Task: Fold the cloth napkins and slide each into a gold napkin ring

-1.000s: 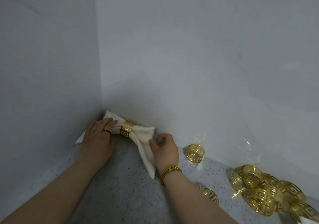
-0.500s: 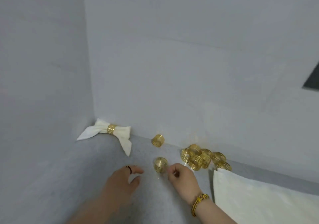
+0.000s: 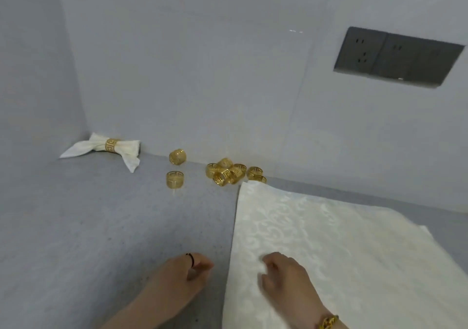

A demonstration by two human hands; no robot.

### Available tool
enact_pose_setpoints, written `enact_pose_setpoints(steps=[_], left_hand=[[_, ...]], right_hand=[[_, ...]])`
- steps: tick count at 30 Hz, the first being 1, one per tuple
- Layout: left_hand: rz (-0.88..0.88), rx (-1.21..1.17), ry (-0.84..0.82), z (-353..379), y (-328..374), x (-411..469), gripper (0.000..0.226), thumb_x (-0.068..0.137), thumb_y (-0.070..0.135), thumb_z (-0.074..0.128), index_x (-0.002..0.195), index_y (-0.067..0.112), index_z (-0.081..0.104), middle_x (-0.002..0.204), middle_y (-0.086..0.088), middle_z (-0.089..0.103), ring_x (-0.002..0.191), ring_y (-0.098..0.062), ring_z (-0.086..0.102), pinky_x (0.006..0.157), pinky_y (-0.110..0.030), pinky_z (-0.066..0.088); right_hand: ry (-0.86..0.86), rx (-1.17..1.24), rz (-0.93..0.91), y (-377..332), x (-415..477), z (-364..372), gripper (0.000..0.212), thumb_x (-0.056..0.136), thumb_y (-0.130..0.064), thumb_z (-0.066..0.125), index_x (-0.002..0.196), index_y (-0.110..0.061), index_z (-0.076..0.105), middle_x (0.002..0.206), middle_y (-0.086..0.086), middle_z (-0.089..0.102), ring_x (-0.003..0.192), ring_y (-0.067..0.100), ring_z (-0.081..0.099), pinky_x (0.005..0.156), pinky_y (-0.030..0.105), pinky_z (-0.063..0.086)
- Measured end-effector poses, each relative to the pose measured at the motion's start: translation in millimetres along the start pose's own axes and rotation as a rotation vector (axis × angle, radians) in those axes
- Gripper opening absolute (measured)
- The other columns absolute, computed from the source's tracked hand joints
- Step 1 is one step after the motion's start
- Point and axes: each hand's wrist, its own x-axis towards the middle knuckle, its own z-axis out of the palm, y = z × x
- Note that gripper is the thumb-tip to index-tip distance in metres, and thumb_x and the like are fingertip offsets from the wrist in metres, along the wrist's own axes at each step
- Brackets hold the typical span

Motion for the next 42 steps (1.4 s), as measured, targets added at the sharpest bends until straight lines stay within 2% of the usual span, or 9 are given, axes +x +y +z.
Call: enact_pose_setpoints(steps=[6, 9, 12, 19, 30, 34, 36, 40, 42], left_hand=[[0.129, 0.101, -0.010, 26.8, 2.3, -41.3, 0.022, 0.092, 0.027, 0.052, 0.112, 0.035, 0.054, 0.110, 0.029, 0.036, 0.109, 0.012, 0.033, 0.077, 0.012, 0.014], [0.171, -0.018, -0.077, 29.4, 13.1, -63.1, 0.023, 0.079, 0.040, 0.067, 0.092, 0.048, 0.050, 0.105, 0.038, 0.036, 0.096, 0.024, 0.042, 0.082, 0.012, 0.022], [0.236, -0.133, -0.172, 36.4, 24.2, -88.0, 0.069, 0.034, 0.089, 0.054, 0.093, 0.054, 0.052, 0.116, 0.042, 0.036, 0.104, 0.037, 0.027, 0.085, 0.012, 0.020], [0.316, -0.034, -0.418, 51.1, 37.7, -113.7, 0.068, 0.019, 0.087, 0.050, 0.086, 0.071, 0.049, 0.117, 0.052, 0.023, 0.115, 0.033, 0.011, 0.088, 0.010, 0.012], [0.306, -0.191, -0.316, 60.9, 34.5, -111.0, 0.052, 0.027, 0.092, 0.050, 0.057, 0.053, 0.065, 0.108, 0.052, 0.043, 0.113, 0.031, 0.027, 0.085, 0.010, 0.022], [0.284, -0.186, -0.281, 62.4, 33.8, -108.3, 0.052, 0.026, 0.094, 0.049, 0.051, 0.051, 0.064, 0.104, 0.054, 0.045, 0.109, 0.033, 0.030, 0.083, 0.009, 0.026], [0.274, -0.204, -0.280, 61.5, 32.4, -106.4, 0.053, 0.024, 0.093, 0.050, 0.049, 0.048, 0.064, 0.099, 0.053, 0.048, 0.105, 0.034, 0.032, 0.081, 0.009, 0.026], [0.260, -0.230, -0.304, 62.5, 31.8, -104.0, 0.028, 0.057, 0.064, 0.071, 0.041, 0.043, 0.061, 0.093, 0.051, 0.053, 0.101, 0.034, 0.036, 0.089, 0.006, 0.028], [0.272, -0.218, -0.276, 64.0, 29.7, -102.8, 0.037, 0.048, 0.079, 0.062, 0.041, 0.042, 0.059, 0.095, 0.051, 0.051, 0.101, 0.035, 0.035, 0.086, 0.008, 0.026]], right_hand=[[-0.018, 0.048, -0.077, 20.2, -53.6, 2.9, 0.046, 0.094, -0.028, 0.045, 0.139, -0.021, 0.034, 0.144, -0.007, 0.037, 0.134, 0.008, 0.028, 0.111, 0.020, 0.014], [-0.074, 0.013, -0.126, 30.6, -82.6, 0.5, 0.048, 0.095, -0.031, 0.044, 0.140, -0.020, 0.031, 0.152, -0.003, 0.022, 0.141, 0.009, 0.013, 0.110, 0.017, 0.007], [-0.078, -0.012, -0.119, 38.9, -103.8, 3.6, 0.049, 0.096, -0.033, 0.043, 0.142, -0.021, 0.030, 0.154, -0.002, 0.014, 0.143, 0.010, 0.007, 0.111, 0.018, 0.004], [0.028, -0.049, -0.121, 39.2, -108.8, 12.8, 0.047, 0.096, -0.033, 0.042, 0.140, -0.020, 0.034, 0.153, 0.000, 0.020, 0.142, 0.012, 0.013, 0.111, 0.020, 0.006], [0.083, 0.054, -0.138, 37.9, -115.0, 8.9, 0.039, 0.094, -0.030, 0.047, 0.130, -0.016, 0.048, 0.144, -0.002, 0.039, 0.135, 0.011, 0.028, 0.103, 0.014, 0.016], [0.035, 0.208, -0.228, 23.7, -131.9, -1.3, 0.024, 0.088, -0.030, 0.057, 0.107, -0.016, 0.064, 0.109, -0.010, 0.062, 0.102, 0.000, 0.053, 0.090, 0.013, 0.036], [-0.102, 0.195, -0.309, 18.5, -146.1, -3.8, 0.029, 0.083, -0.035, 0.064, 0.107, -0.019, 0.065, 0.097, -0.022, 0.058, 0.085, -0.013, 0.049, 0.082, 0.006, 0.035], [-0.176, 0.116, -0.422, 28.4, -164.9, 8.4, 0.045, 0.078, -0.037, 0.070, 0.119, -0.022, 0.059, 0.132, -0.020, 0.045, 0.117, -0.016, 0.027, 0.097, -0.002, 0.018], [-0.151, 0.209, -0.379, 32.0, -163.7, 13.5, 0.033, 0.083, -0.030, 0.066, 0.113, -0.017, 0.064, 0.129, -0.020, 0.047, 0.119, -0.017, 0.029, 0.100, 0.001, 0.021]])
